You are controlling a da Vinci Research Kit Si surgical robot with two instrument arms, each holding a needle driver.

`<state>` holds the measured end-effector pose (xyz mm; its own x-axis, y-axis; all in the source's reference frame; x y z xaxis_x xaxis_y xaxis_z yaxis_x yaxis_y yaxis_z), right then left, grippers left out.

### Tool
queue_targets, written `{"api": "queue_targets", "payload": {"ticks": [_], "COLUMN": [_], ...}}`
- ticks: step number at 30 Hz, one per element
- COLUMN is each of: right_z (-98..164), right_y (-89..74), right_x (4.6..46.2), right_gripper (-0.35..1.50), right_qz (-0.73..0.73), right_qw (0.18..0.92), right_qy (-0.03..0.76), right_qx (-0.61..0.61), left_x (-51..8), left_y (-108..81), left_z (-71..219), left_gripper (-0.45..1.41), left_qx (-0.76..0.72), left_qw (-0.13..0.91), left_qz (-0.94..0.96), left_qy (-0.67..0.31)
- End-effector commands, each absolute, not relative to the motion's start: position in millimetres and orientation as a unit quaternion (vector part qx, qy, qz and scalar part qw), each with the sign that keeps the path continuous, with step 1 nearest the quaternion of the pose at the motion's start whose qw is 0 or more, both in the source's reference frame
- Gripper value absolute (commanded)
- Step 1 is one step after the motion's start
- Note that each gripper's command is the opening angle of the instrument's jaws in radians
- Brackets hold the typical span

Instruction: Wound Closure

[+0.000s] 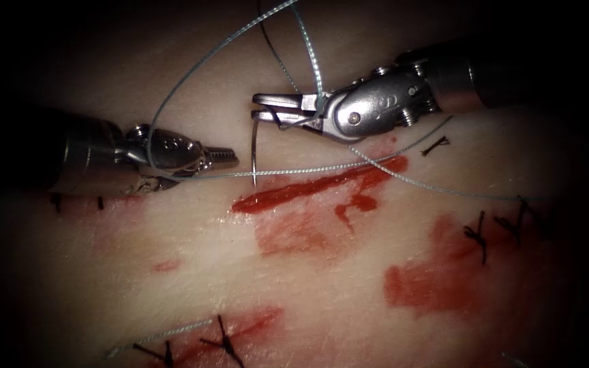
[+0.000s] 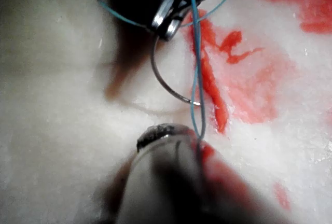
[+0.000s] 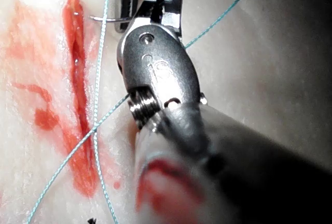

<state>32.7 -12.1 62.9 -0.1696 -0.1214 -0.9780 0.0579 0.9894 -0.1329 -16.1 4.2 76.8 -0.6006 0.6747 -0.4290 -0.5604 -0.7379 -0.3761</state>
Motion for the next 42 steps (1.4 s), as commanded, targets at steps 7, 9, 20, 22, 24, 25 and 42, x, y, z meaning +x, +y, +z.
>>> {"api": "queue_targets", "payload": {"ticks": [7, 9, 20, 22, 24, 25, 42], "right_z": [63.2, 63.3, 64.0, 64.0, 64.1, 64.1, 64.6], "right_y": [-12.0, -12.2, -13.5, -14.0, -14.3, -14.5, -15.0], "right_x": [33.5, 33.5, 33.6, 33.6, 33.6, 33.5, 33.0], "right_gripper": [-0.35, -0.35, -0.35, -0.35, -0.35, -0.35, -0.35], "right_qz": [-0.044, -0.03, 0.126, 0.175, 0.201, 0.211, 0.322], "right_qw": [0.645, 0.645, 0.634, 0.625, 0.62, 0.621, 0.596], "right_qy": [0.763, 0.763, 0.732, 0.717, 0.703, 0.694, 0.638], "right_qx": [0.01, 0.029, 0.215, 0.254, 0.286, 0.299, 0.366], "left_x": [-16.6, -16.6, -16.5, -16.5, -16.5, -16.4, -14.7], "left_y": [3.9, 4.0, 4.1, 4.2, 4.3, 4.4, 6.3], "left_z": [77.4, 77.3, 77.2, 76.9, 76.5, 76.1, 67.8], "left_gripper": [0.05, 0.05, 0.05, 0.04, -0.1, -0.13, 0.12], "left_qx": [-0.281, -0.281, -0.28, -0.28, -0.283, -0.29, -0.362], "left_qw": [0.348, 0.348, 0.35, 0.35, 0.349, 0.348, 0.256], "left_qz": [0.889, 0.888, 0.888, 0.888, 0.886, 0.884, 0.884], "left_qy": [-0.102, -0.102, -0.102, -0.104, -0.11, -0.118, -0.146]}}
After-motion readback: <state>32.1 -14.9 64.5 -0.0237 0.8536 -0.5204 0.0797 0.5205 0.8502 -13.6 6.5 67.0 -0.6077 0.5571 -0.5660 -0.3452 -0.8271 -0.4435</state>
